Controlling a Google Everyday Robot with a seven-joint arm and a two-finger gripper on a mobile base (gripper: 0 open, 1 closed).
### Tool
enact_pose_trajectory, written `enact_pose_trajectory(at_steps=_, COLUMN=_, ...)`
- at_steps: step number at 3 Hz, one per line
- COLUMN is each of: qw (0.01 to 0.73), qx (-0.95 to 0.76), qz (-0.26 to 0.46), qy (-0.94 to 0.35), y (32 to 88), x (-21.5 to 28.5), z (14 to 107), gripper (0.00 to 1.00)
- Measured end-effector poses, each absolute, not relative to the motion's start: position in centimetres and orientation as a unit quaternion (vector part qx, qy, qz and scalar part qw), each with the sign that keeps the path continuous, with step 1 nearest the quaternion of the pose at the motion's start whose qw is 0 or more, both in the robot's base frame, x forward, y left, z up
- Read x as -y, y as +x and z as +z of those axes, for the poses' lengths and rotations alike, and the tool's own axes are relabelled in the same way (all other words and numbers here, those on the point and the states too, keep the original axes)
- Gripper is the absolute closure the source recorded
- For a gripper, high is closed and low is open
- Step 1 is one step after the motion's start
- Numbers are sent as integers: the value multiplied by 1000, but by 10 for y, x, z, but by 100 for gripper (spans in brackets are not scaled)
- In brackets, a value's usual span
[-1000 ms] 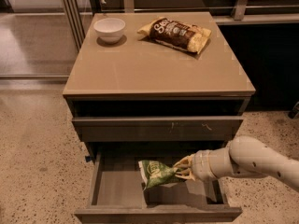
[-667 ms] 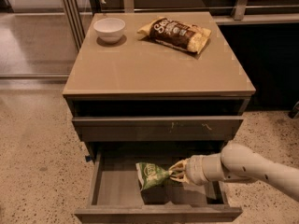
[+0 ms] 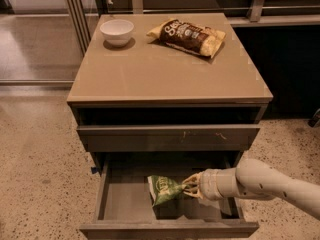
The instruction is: Place green jalapeno chip bag into middle drawer
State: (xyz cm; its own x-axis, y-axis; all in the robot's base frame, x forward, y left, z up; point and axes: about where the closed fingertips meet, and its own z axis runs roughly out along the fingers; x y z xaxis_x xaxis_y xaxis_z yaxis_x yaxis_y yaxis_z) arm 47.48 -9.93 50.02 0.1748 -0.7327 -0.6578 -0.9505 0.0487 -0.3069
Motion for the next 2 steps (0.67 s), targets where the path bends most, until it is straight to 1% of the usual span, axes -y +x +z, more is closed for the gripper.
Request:
enact_pose_trajectory(at_steps=1, qw=389, qx=-611, qz=103, qy=-681, y=488, x=115, z=482, gripper=100)
enact_pose_trajectory(at_steps=2, qw=404, qx=-595, qz=78, qy=-690, y=505, x=127, z=458, gripper=100)
